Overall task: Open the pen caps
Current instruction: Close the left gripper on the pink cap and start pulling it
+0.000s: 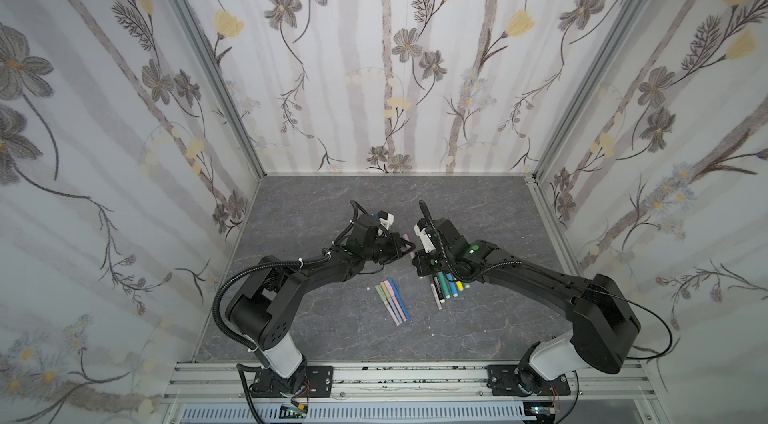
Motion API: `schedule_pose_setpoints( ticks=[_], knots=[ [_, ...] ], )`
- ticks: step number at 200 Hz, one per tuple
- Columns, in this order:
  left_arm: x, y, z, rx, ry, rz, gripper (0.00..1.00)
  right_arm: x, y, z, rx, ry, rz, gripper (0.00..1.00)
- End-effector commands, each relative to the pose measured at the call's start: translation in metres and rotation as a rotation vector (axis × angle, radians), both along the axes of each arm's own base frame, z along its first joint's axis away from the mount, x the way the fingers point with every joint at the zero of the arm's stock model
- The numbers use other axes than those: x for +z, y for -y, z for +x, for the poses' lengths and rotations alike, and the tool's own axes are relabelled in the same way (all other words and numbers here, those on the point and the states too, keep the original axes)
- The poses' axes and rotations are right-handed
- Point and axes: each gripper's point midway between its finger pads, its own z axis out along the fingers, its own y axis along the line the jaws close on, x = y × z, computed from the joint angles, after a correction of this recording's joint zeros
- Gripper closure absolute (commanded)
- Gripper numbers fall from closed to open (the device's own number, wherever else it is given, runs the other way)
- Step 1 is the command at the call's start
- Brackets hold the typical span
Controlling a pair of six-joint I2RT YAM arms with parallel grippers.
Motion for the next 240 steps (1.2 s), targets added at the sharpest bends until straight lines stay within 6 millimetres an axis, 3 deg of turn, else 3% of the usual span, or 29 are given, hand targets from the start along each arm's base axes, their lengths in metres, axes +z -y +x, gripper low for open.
schedule_pose_setpoints(
  ticks=[1, 35, 62, 99, 167, 202, 240],
  knots=[
    [0.0058, 0.0021, 0.0075, 0.012, 0.036, -0.011, 0.92, 0.0049, -0.0032, -0.0002, 0.001, 0.009, 0.026, 1.0],
    [0.0061, 0.0022, 0.0082, 0.013, 0.036, -0.013, 0.92, 0.0056, -0.0042, -0.001, 0.003, 0.012, 0.028, 1.0],
    [0.0057, 0.0019, 0.007, 0.013, 0.035, -0.012, 0.82, 0.0062, -0.0044, -0.0007, 0.001, 0.012, 0.029, 1.0],
    [0.0071, 0.0006, 0.0064, 0.014, 0.039, -0.012, 0.8, 0.0065, -0.0042, -0.0011, 0.002, 0.012, 0.029, 1.0],
    [0.0079, 0.0018, 0.0062, 0.011, 0.039, -0.02, 1.0, 0.0046, -0.0038, -0.0015, 0.001, 0.009, 0.024, 1.0],
    [0.0088, 0.0017, 0.0055, 0.01, 0.04, -0.022, 1.0, 0.0023, -0.0036, 0.0002, -0.007, 0.01, 0.02, 0.76],
    [0.0112, 0.0015, 0.0036, 0.005, 0.041, -0.026, 1.0, -0.0007, -0.0077, 0.0053, -0.001, 0.012, 0.015, 0.7]
  ],
)
